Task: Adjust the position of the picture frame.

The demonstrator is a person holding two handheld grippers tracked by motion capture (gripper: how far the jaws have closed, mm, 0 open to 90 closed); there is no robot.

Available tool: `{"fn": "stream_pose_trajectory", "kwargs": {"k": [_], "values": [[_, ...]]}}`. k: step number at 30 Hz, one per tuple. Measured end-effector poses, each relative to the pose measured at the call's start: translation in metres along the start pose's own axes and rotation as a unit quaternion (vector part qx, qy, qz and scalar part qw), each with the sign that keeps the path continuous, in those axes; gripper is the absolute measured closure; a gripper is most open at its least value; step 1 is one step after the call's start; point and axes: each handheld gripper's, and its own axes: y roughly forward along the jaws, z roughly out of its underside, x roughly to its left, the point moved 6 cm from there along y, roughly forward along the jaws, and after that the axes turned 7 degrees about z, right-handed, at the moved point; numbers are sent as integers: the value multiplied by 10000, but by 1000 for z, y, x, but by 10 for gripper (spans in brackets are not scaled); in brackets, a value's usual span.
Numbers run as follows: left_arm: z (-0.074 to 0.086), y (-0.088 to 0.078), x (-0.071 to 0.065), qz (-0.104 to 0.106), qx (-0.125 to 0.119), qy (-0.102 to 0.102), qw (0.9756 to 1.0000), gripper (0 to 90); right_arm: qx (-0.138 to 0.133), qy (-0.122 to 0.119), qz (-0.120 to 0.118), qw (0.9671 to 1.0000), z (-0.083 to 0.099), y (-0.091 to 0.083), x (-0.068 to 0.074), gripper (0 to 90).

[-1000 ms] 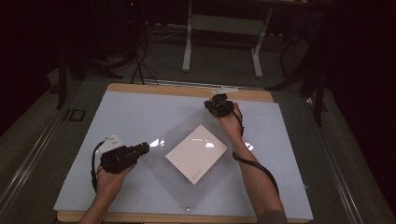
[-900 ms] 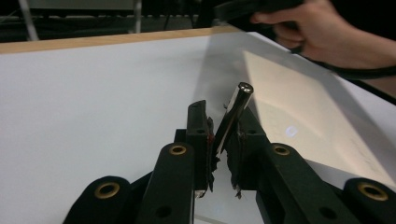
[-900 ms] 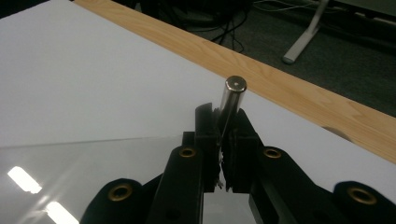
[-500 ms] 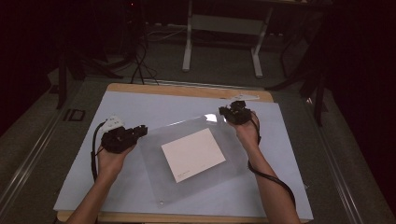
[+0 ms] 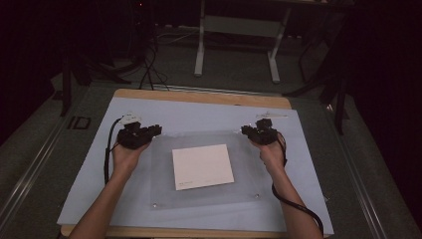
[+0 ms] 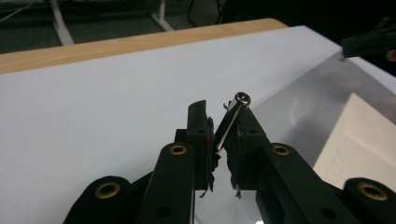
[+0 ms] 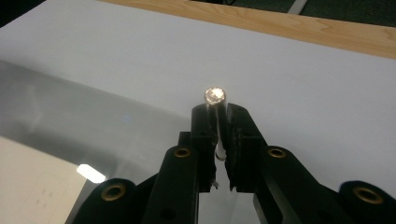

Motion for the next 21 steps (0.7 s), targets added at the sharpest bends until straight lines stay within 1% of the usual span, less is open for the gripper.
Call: {"fn": "stream_pose_trajectory", "kwargs": {"k": [2,6,7,11,16,17,18,21], "values": [[0,4,2,-12,56,29,10000,807,20,-7,21,10000,3,-1,-1,825],[1,13,7,-69,84,-71,9999,808,69,2,59,10000,8,1,-3,823],[2,15,9,-82,90,-117,9999,807,85,35,63,9999,9,2,-4,821],[4,22,15,-117,115,-174,9997,807,95,76,104,9999,12,5,-4,820],[11,33,21,-157,214,-310,9992,807,169,89,159,9997,17,10,-6,816],[11,33,21,-157,214,-310,9992,806,169,89,159,9997,17,10,-6,816],[14,36,23,-172,222,-440,9986,806,172,74,178,9997,17,11,-7,815],[17,41,25,-191,258,-480,9983,806,245,155,138,9995,22,18,-10,814]]}}
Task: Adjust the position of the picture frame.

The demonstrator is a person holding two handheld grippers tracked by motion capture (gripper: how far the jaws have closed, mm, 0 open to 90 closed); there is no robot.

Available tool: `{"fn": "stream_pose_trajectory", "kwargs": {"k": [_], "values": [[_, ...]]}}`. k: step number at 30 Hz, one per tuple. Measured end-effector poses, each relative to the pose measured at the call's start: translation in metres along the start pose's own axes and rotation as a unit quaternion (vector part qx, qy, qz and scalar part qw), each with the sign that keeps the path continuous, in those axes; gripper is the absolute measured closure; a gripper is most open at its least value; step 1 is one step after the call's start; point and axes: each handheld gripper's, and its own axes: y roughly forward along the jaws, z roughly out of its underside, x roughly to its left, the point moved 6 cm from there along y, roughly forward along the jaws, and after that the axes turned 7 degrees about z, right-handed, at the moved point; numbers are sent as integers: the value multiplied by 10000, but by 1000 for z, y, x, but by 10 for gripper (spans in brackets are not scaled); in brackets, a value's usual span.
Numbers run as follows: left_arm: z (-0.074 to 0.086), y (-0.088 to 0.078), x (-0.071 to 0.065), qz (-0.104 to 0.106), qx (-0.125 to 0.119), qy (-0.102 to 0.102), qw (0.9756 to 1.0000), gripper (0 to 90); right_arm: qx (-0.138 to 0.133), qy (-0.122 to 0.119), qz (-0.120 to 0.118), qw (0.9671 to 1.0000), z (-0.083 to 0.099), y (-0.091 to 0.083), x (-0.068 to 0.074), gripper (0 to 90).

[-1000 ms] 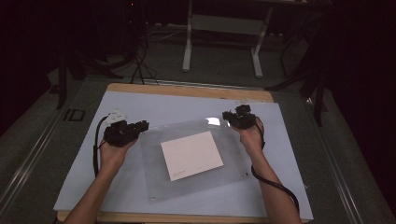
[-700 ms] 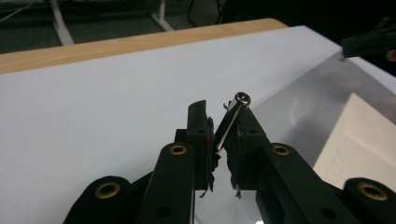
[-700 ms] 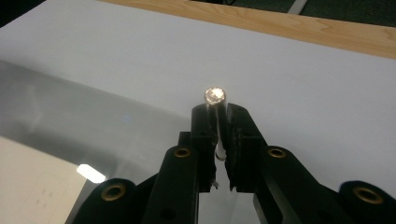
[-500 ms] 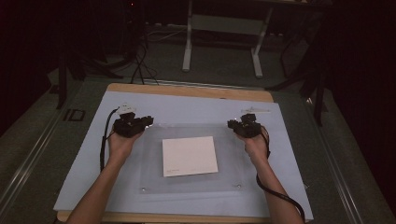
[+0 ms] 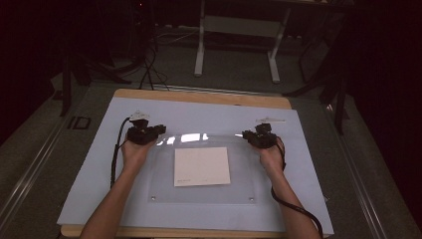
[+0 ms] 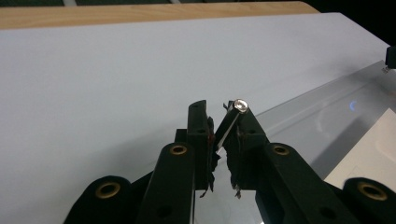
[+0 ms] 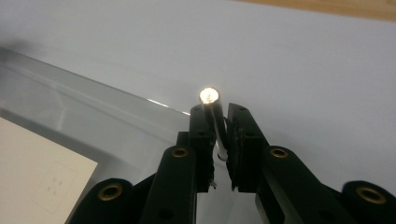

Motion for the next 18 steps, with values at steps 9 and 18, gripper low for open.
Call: {"fn": "stream_pose_trajectory", "kwargs": {"k": [9,18], "values": [[7,14,3,-74,202,26,9998,817,122,86,69,9999,12,10,-5,821],[10,17,4,-75,187,9,9998,817,120,151,36,9998,19,15,-7,822]]}}
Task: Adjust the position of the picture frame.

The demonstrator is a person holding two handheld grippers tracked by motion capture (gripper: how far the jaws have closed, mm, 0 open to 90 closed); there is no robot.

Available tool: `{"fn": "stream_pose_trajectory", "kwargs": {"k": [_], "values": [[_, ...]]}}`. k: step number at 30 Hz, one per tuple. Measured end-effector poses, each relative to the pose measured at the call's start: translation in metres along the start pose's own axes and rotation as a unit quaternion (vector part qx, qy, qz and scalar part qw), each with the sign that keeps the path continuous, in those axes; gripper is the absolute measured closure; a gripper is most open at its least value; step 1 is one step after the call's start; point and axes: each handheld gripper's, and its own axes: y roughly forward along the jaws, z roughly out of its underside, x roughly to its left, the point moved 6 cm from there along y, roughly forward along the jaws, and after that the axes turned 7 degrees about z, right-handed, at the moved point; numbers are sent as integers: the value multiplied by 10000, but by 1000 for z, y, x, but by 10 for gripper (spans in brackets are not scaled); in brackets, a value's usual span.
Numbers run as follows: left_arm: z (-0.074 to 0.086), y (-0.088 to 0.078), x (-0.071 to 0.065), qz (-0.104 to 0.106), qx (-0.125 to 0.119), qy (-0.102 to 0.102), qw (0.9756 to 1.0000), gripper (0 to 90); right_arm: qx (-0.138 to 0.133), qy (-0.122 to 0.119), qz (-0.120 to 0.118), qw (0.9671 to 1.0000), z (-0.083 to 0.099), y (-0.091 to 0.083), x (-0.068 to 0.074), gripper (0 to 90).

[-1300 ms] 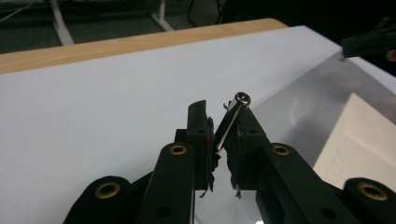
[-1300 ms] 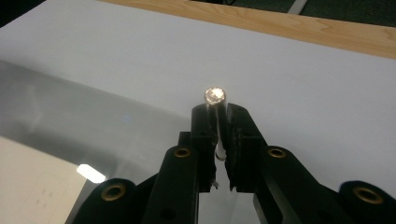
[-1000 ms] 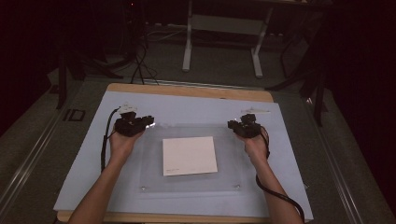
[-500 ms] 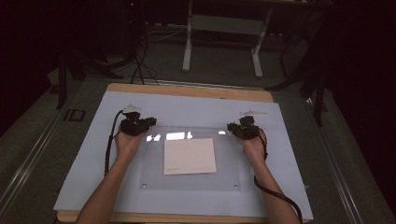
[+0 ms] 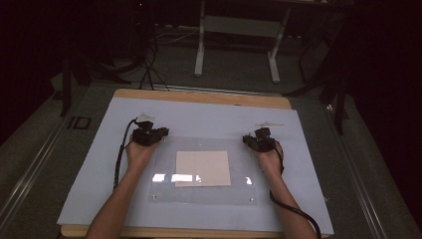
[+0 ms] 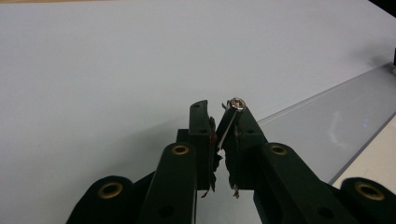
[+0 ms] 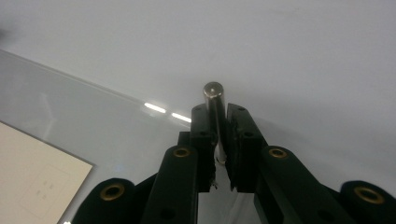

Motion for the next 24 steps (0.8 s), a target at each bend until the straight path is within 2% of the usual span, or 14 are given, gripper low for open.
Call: {"fn": "stream_pose_trajectory", "kwargs": {"k": [9,17,19,24], "values": [[1,0,0,50,-45,-79,9999,813,-11,46,-105,9999,1,1,-1,814],[2,0,0,90,-69,-147,9998,792,-88,-123,36,9999,2,1,1,814],[2,0,0,78,-66,-119,9999,754,-90,-155,53,9998,2,1,1,809],[4,-4,-2,68,-156,-84,9998,597,-153,-332,194,9991,1,-4,0,695]]}}
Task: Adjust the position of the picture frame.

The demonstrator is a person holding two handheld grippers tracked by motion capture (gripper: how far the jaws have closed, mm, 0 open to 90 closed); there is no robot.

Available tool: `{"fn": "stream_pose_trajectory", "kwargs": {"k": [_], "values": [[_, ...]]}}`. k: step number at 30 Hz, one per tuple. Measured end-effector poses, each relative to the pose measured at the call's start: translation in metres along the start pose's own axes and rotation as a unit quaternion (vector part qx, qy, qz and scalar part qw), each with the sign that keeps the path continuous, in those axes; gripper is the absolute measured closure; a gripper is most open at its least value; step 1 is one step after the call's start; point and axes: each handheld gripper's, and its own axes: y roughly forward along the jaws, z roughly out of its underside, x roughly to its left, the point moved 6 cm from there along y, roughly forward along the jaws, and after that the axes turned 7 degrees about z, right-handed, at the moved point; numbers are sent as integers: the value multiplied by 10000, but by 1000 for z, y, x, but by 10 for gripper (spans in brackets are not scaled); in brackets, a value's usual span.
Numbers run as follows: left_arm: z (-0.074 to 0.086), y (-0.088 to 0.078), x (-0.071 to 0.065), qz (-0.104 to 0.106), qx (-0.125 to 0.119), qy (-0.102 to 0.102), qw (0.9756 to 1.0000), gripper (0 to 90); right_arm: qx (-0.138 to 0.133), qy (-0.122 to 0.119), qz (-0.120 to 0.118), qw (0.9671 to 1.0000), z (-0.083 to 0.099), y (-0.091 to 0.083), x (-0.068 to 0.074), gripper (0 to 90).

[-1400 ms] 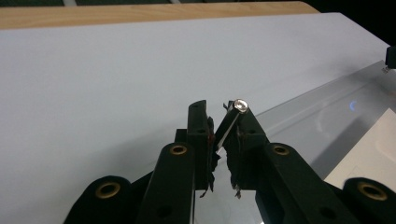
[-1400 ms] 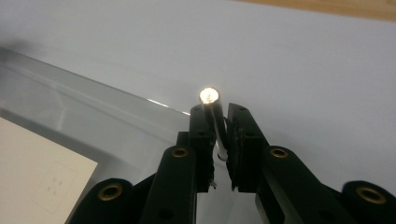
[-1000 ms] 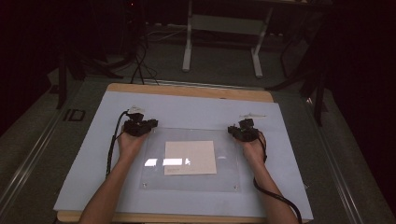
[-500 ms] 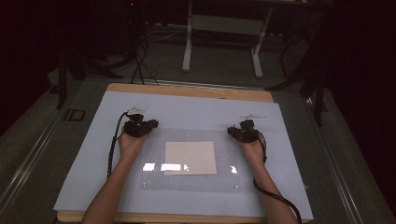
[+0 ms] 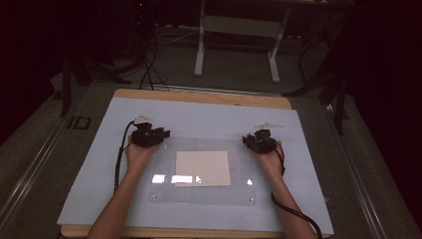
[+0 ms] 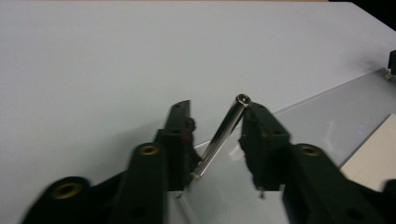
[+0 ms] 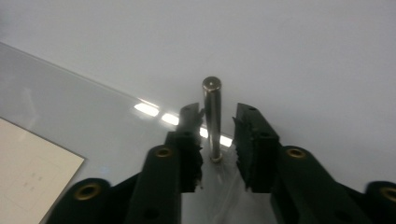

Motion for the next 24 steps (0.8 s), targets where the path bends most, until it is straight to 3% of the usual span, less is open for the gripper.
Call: {"fn": "stream_pose_trajectory", "kwargs": {"k": [11,18,24], "values": [[-3,-12,-11,-157,-320,238,9991,512,-282,-123,-9,9995,-8,-13,1,558],[-4,-24,-13,-379,-544,360,9971,498,-457,-159,-13,9988,-11,-23,0,533],[-3,-31,-13,-475,-668,343,9960,491,-515,-254,-24,9983,-8,-25,1,534]]}}
